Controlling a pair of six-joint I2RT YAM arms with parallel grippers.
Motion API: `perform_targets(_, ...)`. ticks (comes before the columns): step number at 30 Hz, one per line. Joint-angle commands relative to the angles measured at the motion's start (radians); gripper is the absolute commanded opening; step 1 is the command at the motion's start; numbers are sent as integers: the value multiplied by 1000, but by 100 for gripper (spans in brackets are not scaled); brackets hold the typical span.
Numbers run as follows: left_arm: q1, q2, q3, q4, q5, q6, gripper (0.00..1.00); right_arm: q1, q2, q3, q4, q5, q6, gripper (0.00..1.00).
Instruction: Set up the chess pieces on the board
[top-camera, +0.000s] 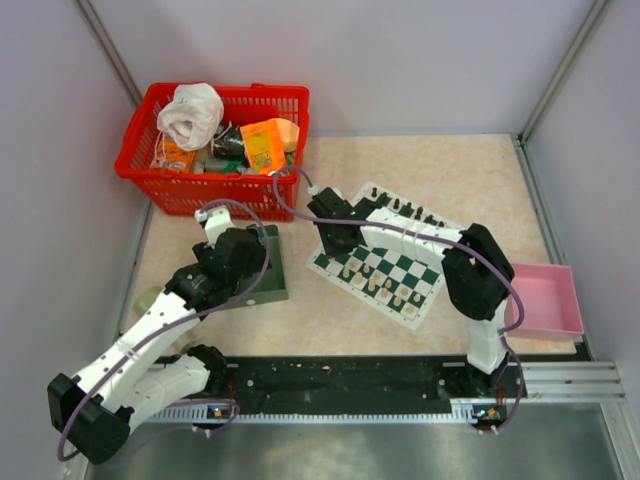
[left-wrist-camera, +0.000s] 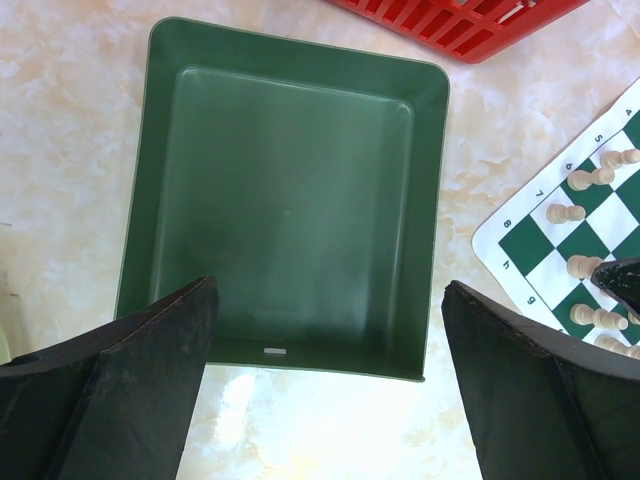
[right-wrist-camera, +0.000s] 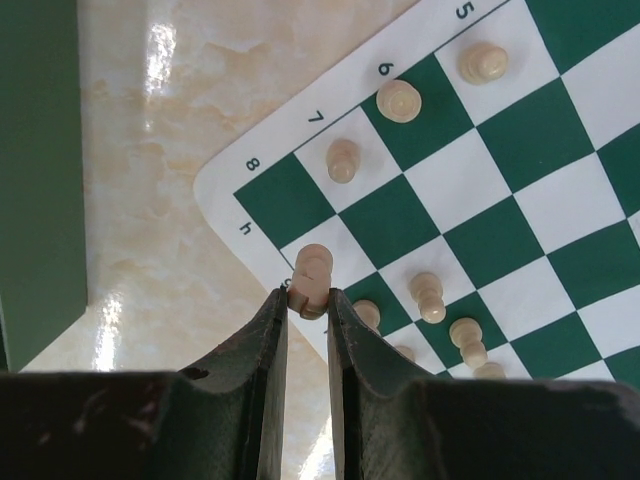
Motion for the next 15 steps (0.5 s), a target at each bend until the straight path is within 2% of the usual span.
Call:
perform_targets(1,6,0,0,12,-22,-12,99,12,12,-19,16,-10,17,17)
perform_targets(15,8,11,2,20,-16,-13,99,14,27,-57,50,-16,28,17)
